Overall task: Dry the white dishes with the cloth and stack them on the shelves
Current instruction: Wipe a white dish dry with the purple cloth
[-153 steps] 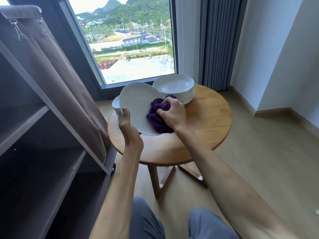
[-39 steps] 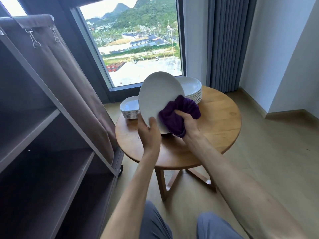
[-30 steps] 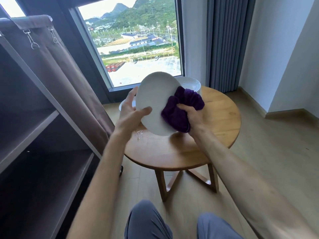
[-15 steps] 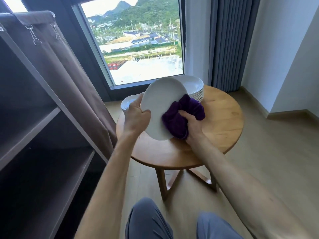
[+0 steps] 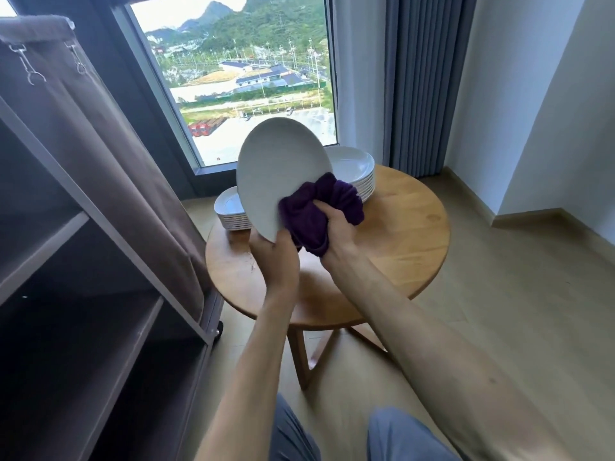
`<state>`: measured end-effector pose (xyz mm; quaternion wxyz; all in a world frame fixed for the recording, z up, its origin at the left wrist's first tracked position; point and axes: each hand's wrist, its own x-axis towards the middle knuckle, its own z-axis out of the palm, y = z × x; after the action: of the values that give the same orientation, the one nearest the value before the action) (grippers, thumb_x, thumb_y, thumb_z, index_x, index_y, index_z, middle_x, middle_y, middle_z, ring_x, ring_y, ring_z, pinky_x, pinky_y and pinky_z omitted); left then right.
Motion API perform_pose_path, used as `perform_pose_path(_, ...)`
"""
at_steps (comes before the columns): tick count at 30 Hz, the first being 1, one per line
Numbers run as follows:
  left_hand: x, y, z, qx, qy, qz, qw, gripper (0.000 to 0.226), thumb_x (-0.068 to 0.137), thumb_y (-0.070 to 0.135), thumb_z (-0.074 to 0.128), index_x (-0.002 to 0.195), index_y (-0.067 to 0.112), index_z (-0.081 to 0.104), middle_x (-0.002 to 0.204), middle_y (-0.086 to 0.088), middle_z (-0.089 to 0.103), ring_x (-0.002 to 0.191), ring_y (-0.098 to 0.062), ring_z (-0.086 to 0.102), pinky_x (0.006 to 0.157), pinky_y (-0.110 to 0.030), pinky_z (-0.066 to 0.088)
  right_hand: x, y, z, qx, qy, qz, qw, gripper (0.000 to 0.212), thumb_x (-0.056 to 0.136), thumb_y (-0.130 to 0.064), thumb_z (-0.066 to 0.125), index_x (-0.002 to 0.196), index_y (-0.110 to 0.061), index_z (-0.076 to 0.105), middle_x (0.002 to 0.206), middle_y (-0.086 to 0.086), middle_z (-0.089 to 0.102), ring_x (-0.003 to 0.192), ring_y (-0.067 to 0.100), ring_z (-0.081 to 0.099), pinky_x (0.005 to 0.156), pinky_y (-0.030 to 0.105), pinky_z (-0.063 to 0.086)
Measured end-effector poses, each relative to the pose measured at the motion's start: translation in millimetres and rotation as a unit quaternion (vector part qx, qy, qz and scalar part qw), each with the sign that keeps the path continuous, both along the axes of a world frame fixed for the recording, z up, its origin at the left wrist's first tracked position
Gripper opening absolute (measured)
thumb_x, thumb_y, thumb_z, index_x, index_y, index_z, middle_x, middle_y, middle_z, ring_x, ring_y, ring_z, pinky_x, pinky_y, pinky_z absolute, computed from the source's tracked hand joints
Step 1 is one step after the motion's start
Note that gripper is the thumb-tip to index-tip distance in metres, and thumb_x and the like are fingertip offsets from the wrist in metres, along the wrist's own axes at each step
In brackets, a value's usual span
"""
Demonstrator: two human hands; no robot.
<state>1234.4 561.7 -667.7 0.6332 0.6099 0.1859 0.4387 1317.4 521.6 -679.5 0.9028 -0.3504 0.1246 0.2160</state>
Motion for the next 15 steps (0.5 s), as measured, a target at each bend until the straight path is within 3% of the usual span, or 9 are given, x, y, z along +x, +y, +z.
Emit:
perform_pose_path(2, -10, 16, 1, 0.028, 0.04, -0.013, 0.999, 0.045, 0.082, -0.015, 0.061, 0.083, 0.03, 0.06, 0.074, 0.032, 0.068, 0.068, 0.009, 0.063, 0.063, -0.026, 0.056, 4, -11, 1, -0.029, -0.044, -0.013, 0.999, 0.044, 0.076, 0.001, 0.079, 0.118, 0.002, 0.066, 0.122, 0.02, 0.07, 0.109, 0.034, 0.07, 0.093, 0.048, 0.059)
perform_pose_path(4, -22, 47, 10, 0.119, 0.163, -0.054, 0.978, 0.026, 0.073, -0.003, 0.064, 0.076, 0.023, 0.064, 0.068, 0.023, 0.069, 0.067, 0.002, 0.064, 0.06, -0.021, 0.054, 18, -28, 2, -0.098, -0.111, -0.034, 0.988, 0.038, 0.074, 0.0, 0.081, 0.11, -0.003, 0.07, 0.117, 0.015, 0.073, 0.106, 0.029, 0.071, 0.094, 0.044, 0.058)
perform_pose_path(5, -27, 63, 19, 0.166, 0.239, -0.085, 0.953, 0.014, 0.067, 0.007, 0.064, 0.077, 0.016, 0.067, 0.07, 0.014, 0.069, 0.072, -0.009, 0.064, 0.064, -0.026, 0.055, 24, -37, 3, -0.131, -0.151, -0.029, 0.979, 0.039, 0.073, -0.001, 0.082, 0.11, -0.003, 0.07, 0.115, 0.013, 0.073, 0.106, 0.028, 0.071, 0.094, 0.044, 0.058)
perform_pose_path(7, -27, 95, 41, 0.209, 0.352, -0.145, 0.901, 0.041, 0.055, 0.016, 0.059, 0.09, -0.004, 0.067, 0.083, -0.008, 0.067, 0.083, -0.025, 0.059, 0.074, -0.037, 0.051, 29, -46, 6, -0.187, -0.22, -0.002, 0.958, 0.042, 0.072, -0.004, 0.082, 0.112, -0.001, 0.069, 0.113, 0.011, 0.073, 0.107, 0.025, 0.07, 0.094, 0.042, 0.058)
perform_pose_path(8, -24, 107, 51, 0.201, 0.367, -0.165, 0.893, 0.05, 0.053, 0.016, 0.057, 0.097, -0.006, 0.066, 0.091, -0.015, 0.067, 0.088, -0.029, 0.06, 0.078, -0.039, 0.049, 30, -46, 7, -0.205, -0.237, 0.0, 0.95, 0.044, 0.071, -0.006, 0.083, 0.112, -0.002, 0.069, 0.111, 0.009, 0.073, 0.105, 0.023, 0.071, 0.09, 0.038, 0.058)
perform_pose_path(10, -20, 114, 60, 0.171, 0.329, -0.159, 0.915, 0.05, 0.056, 0.015, 0.057, 0.103, 0.002, 0.067, 0.101, -0.017, 0.069, 0.095, -0.03, 0.063, 0.08, -0.039, 0.05, 29, -38, 10, -0.211, -0.226, -0.024, 0.951, 0.044, 0.066, -0.009, 0.084, 0.108, -0.004, 0.071, 0.107, 0.007, 0.075, 0.101, 0.021, 0.072, 0.085, 0.034, 0.059)
perform_pose_path(13, -17, 82, 38, 0.07, 0.155, -0.048, 0.984, 0.035, 0.07, 0.015, 0.064, 0.105, 0.018, 0.065, 0.094, 0.002, 0.073, 0.086, -0.013, 0.069, 0.066, -0.025, 0.054, 30, -18, 12, -0.153, -0.143, -0.046, 0.977, 0.046, 0.065, -0.008, 0.084, 0.108, -0.004, 0.072, 0.108, 0.011, 0.076, 0.098, 0.025, 0.073, 0.086, 0.042, 0.061)
perform_pose_path(15, -8, 47, 9, 0.022, 0.069, -0.013, 0.997, 0.04, 0.083, 0.006, 0.07, 0.117, 0.025, 0.061, 0.105, 0.005, 0.073, 0.097, -0.012, 0.07, 0.074, -0.023, 0.058, 26, -6, 10, -0.086, -0.063, -0.033, 0.994, 0.049, 0.068, -0.006, 0.082, 0.115, -0.001, 0.069, 0.113, 0.014, 0.074, 0.099, 0.03, 0.073, 0.078, 0.044, 0.062)
